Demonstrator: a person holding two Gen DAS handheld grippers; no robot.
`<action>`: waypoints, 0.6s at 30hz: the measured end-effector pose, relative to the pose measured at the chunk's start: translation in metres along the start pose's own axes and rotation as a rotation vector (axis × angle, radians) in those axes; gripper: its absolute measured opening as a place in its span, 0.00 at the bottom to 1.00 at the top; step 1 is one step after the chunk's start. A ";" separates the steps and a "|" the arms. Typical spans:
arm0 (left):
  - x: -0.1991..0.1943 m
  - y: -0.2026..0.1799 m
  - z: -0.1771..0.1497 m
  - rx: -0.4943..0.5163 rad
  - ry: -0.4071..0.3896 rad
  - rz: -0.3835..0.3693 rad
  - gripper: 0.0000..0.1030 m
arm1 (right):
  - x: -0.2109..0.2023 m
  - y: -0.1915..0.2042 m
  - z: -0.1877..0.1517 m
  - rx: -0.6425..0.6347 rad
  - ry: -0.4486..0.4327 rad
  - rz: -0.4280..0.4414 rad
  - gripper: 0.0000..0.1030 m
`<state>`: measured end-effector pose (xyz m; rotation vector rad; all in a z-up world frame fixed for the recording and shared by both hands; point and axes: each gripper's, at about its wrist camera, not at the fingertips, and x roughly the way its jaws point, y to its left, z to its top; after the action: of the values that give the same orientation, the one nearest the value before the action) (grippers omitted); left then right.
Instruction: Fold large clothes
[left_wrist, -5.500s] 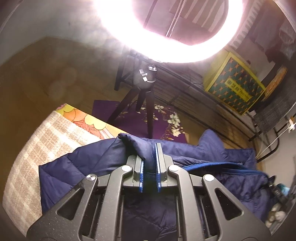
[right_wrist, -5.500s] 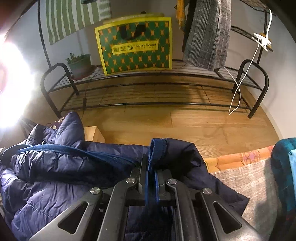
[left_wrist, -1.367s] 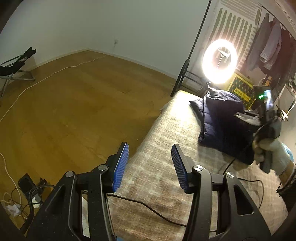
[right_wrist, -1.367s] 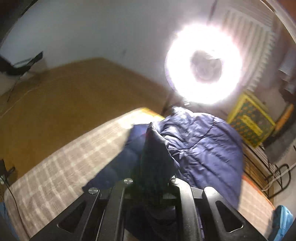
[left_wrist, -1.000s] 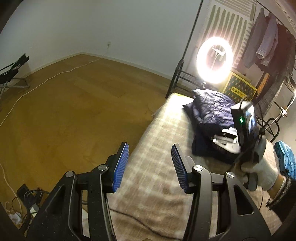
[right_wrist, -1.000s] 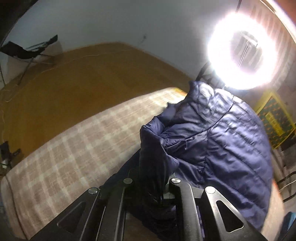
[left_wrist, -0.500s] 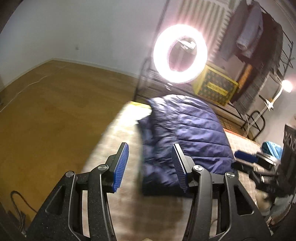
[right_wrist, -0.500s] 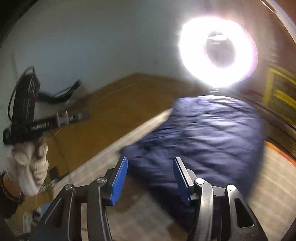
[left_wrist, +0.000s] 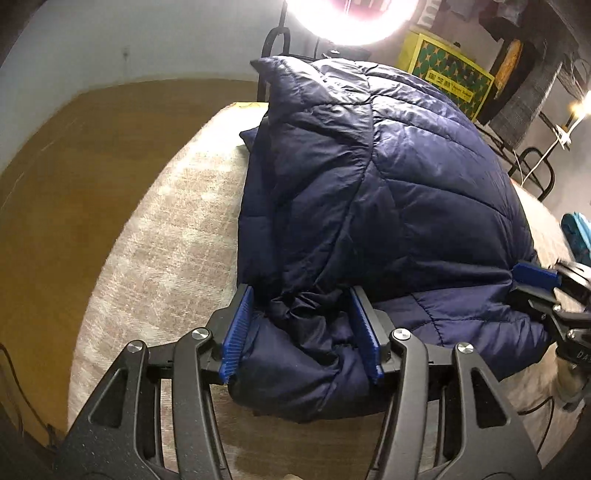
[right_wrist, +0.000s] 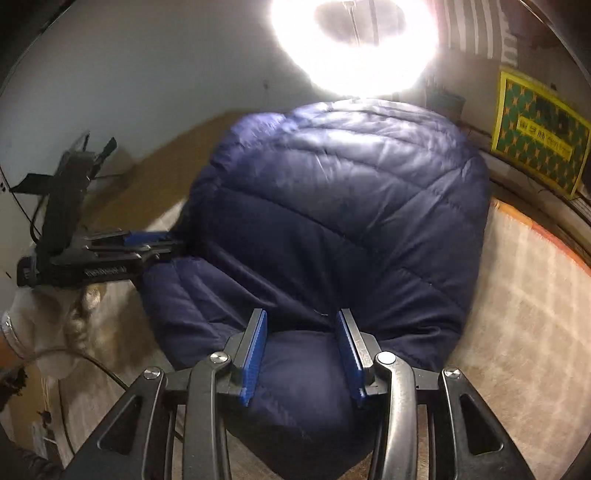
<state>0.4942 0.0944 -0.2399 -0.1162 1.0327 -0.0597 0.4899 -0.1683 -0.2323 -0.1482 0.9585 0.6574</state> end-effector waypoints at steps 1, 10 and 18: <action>-0.005 -0.001 0.002 0.007 0.004 -0.003 0.52 | 0.000 -0.001 0.004 -0.003 0.014 0.013 0.40; -0.050 0.039 0.062 -0.176 -0.078 -0.211 0.60 | -0.074 -0.075 0.025 0.285 -0.180 0.111 0.74; 0.013 0.085 0.103 -0.383 0.098 -0.467 0.71 | -0.045 -0.131 0.014 0.478 -0.127 0.182 0.86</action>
<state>0.5891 0.1840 -0.2089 -0.7079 1.0885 -0.2939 0.5577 -0.2880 -0.2099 0.4038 0.9872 0.5787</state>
